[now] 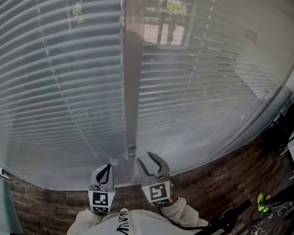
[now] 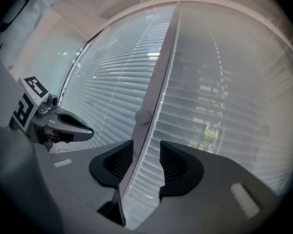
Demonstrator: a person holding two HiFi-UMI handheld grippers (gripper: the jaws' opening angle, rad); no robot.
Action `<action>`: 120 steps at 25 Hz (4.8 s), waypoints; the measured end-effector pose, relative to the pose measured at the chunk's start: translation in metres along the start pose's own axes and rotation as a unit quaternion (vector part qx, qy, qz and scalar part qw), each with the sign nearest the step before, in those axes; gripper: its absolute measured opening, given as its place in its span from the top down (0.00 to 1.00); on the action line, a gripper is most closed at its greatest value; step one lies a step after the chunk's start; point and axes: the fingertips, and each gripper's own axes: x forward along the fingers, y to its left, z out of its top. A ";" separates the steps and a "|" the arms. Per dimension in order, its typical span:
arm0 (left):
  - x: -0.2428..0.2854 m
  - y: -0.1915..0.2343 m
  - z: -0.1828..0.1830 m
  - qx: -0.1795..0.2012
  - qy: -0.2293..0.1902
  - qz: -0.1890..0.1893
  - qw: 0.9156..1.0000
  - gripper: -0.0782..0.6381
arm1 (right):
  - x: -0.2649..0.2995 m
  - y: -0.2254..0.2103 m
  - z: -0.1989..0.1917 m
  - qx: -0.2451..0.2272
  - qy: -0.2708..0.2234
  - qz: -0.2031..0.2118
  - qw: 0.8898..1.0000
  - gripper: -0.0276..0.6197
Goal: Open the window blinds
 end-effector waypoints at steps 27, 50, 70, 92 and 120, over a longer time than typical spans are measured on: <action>0.006 0.012 0.000 -0.015 -0.015 0.009 1.000 0.89 | 0.040 0.015 0.045 -0.515 0.047 -0.088 0.851 0.65; 0.005 0.012 -0.003 -0.016 -0.010 0.008 1.000 0.89 | 0.036 -0.002 0.052 0.133 -0.024 -0.056 0.989 0.76; 0.004 0.014 -0.006 -0.015 -0.007 0.005 1.000 0.89 | 0.034 -0.020 0.034 0.787 -0.112 0.064 0.604 0.78; 0.006 0.002 -0.004 -0.015 -0.011 -0.015 1.000 0.89 | 0.011 0.002 0.073 0.008 -0.009 0.032 0.999 0.76; 0.004 -0.001 -0.011 -0.023 -0.004 -0.008 1.000 0.89 | 0.036 0.014 0.047 -0.365 0.065 -0.085 0.925 0.76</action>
